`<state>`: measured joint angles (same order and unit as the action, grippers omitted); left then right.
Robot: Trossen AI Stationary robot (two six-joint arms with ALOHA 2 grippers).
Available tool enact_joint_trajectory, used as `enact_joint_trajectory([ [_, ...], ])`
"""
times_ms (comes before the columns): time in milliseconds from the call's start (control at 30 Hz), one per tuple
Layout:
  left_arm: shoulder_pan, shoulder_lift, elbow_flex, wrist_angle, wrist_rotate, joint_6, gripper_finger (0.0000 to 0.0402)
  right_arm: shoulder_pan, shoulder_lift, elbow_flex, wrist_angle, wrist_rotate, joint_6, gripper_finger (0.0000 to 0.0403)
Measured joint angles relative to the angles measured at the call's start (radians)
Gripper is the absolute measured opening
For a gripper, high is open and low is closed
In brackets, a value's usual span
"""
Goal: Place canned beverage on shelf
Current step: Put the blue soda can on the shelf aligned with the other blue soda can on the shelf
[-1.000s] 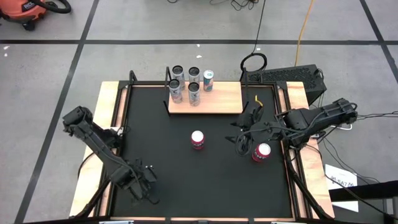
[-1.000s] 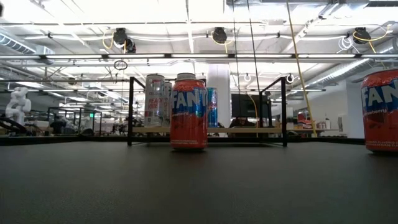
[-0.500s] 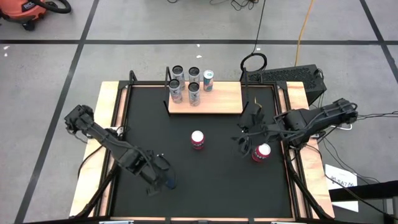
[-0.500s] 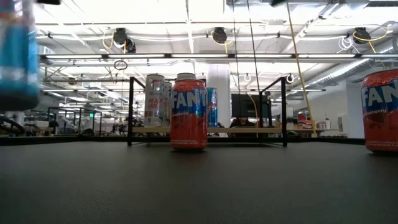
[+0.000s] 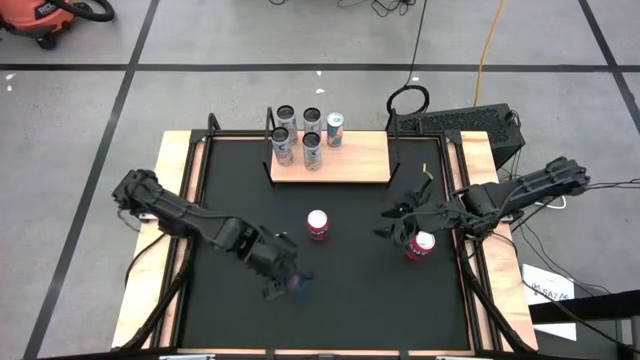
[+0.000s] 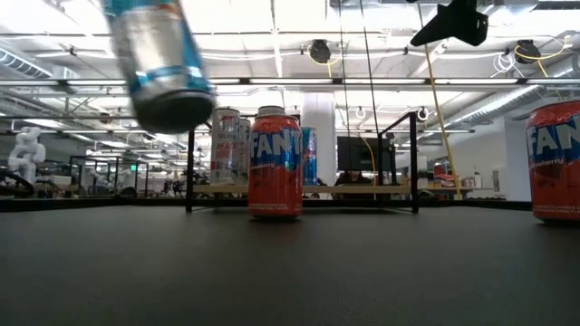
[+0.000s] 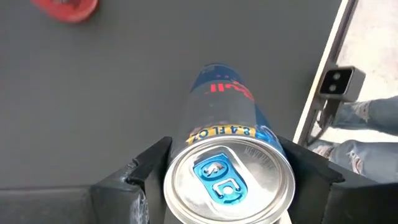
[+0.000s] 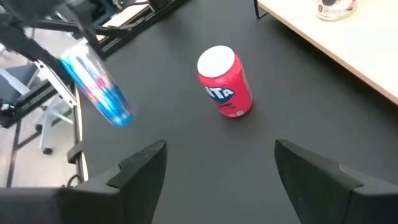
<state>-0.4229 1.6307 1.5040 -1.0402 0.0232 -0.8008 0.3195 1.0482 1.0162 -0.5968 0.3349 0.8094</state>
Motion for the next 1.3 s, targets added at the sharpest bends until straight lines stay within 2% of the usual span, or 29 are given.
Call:
enact_joint_trajectory([
  [200,0.082,0.07,0.066,0.002,0.004,0.104,0.0228,0.01,0.01,0.0,0.003,0.0,-0.028,0.0283],
  [400,0.155,0.14,0.158,0.007,-0.002,0.137,0.0228,0.03,0.038,0.0,0.016,-0.026,-0.04,0.0283],
  [667,0.176,0.204,0.304,0.024,0.007,0.286,0.0228,0.075,0.105,0.0,0.21,-0.027,-0.154,0.0283],
  [767,0.176,0.213,0.35,0.023,0.008,0.345,0.0228,0.083,0.129,0.0,0.272,-0.058,-0.202,0.0283],
  [867,0.18,0.213,0.368,0.051,0.006,0.398,0.0228,0.084,0.147,0.0,0.32,-0.101,-0.25,0.0284],
  [1067,0.201,0.214,0.368,0.133,-0.036,0.455,0.0228,0.063,0.162,0.0,0.419,-0.104,-0.304,0.0289],
  [1300,0.225,0.214,0.368,0.219,-0.078,0.508,0.0228,0.027,0.164,0.0,0.426,-0.111,-0.31,0.0339],
])
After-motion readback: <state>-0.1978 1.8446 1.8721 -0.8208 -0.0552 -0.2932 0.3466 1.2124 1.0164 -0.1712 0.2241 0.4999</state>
